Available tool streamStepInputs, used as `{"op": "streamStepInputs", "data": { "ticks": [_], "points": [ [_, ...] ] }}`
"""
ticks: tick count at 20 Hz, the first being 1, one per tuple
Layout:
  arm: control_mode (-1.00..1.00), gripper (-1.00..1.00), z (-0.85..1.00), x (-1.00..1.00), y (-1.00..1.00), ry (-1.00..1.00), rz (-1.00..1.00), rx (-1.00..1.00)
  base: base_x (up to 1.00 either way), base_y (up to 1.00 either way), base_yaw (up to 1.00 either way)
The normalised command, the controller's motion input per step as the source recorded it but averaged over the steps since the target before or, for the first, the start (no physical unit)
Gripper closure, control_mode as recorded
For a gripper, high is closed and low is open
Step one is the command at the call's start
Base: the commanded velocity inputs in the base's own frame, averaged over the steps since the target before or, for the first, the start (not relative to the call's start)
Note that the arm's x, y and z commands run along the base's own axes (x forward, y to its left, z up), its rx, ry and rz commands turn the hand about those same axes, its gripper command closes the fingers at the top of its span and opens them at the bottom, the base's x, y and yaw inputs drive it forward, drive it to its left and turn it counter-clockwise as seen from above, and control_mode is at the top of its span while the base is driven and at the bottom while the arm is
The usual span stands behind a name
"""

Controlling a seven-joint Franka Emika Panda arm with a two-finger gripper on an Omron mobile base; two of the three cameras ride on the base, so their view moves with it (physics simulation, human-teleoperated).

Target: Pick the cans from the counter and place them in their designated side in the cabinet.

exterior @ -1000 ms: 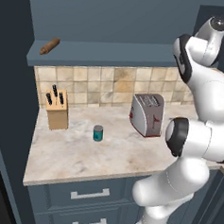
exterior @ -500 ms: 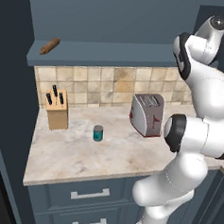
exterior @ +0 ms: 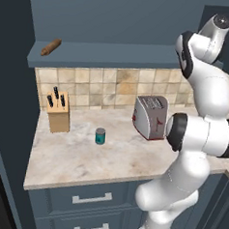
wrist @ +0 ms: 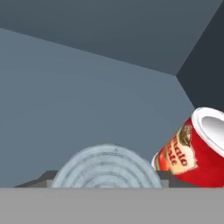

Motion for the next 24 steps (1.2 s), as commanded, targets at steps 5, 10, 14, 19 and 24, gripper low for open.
{"op": "streamStepInputs", "data": {
  "ticks": [5, 10, 14, 19, 24],
  "points": [
    [-1.00, 1.00, -0.04, 0.17, -0.02, 0.01, 0.01, 0.00, 0.00, 0.00, 0.00],
    [-1.00, 1.00, -0.04, 0.16, -0.01, 0.01, 0.01, 0.00, 0.00, 0.00, 0.00],
    [-1.00, 1.00, -0.05, 0.16, -0.02, 0.01, 0.01, 0.00, 0.00, 0.00, 0.00],
    [-1.00, 1.00, -0.09, 0.14, -0.01, 0.02, 0.01, 0.00, 0.00, 0.00, 0.00],
    [-1.00, 1.00, -0.11, 0.14, 0.00, 0.02, 0.00, 0.00, 0.00, 0.00, 0.00]
  ]
}}
